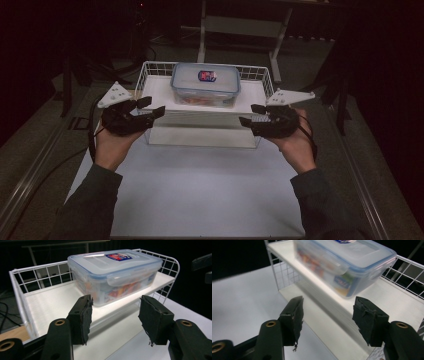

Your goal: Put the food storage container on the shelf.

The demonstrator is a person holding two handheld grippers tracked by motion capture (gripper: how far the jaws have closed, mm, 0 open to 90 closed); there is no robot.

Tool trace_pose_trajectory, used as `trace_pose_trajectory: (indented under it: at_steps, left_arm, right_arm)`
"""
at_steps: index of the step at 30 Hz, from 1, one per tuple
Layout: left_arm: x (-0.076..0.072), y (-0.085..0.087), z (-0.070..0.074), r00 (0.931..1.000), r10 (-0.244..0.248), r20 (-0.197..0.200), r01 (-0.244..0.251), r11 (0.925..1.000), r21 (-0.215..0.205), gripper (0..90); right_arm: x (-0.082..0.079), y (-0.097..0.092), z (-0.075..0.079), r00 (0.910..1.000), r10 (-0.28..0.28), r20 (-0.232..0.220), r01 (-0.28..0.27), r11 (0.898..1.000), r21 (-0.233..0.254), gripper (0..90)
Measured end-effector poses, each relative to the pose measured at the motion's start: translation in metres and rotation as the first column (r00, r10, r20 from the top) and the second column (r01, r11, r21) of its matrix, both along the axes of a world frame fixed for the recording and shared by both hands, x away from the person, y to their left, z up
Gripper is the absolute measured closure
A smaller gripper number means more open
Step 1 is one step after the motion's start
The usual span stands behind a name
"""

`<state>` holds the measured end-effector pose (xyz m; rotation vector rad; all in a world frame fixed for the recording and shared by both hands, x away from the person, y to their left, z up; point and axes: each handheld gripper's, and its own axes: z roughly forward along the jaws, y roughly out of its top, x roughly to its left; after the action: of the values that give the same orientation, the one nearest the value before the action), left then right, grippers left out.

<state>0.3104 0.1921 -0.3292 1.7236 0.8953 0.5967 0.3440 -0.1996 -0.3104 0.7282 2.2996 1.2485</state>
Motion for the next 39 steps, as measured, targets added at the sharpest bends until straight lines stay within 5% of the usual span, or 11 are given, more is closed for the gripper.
trace_pose_trajectory:
  at_steps: [7,12,22,32,36,39]
  left_arm:
    - [-0.030,0.006,-0.011,0.9995,-0.015,0.029,0.014,0.9990,0.042,40.1]
    - [-0.050,0.016,-0.027,0.9995,0.010,0.030,-0.010,0.9996,0.025,36.5]
    - [-0.090,0.033,-0.066,0.9983,0.054,0.023,-0.055,0.9971,0.052,34.7]
    - [-0.117,0.046,-0.113,0.9943,0.101,-0.034,-0.100,0.9940,0.044,28.0]
    - [-0.126,0.045,-0.121,0.9927,0.120,0.001,-0.120,0.9897,0.078,28.3]
    - [-0.128,0.048,-0.124,0.9915,0.130,0.007,-0.130,0.9893,0.066,29.1]
  right_arm:
    - [-0.036,-0.008,-0.017,0.9974,0.030,0.066,-0.029,0.999,-0.019,36.1]
    - [-0.060,-0.023,-0.030,0.9951,0.018,0.098,-0.017,1.000,-0.018,33.1]
    - [-0.096,-0.062,-0.062,0.9926,-0.046,0.112,0.037,0.996,0.080,29.1]
    - [-0.121,-0.089,-0.101,0.9924,-0.105,0.064,0.096,0.987,0.130,29.1]
    - [-0.128,-0.101,-0.115,0.9864,-0.156,0.052,0.148,0.980,0.131,29.1]
    - [-0.132,-0.106,-0.122,0.9801,-0.192,0.049,0.183,0.971,0.156,29.2]
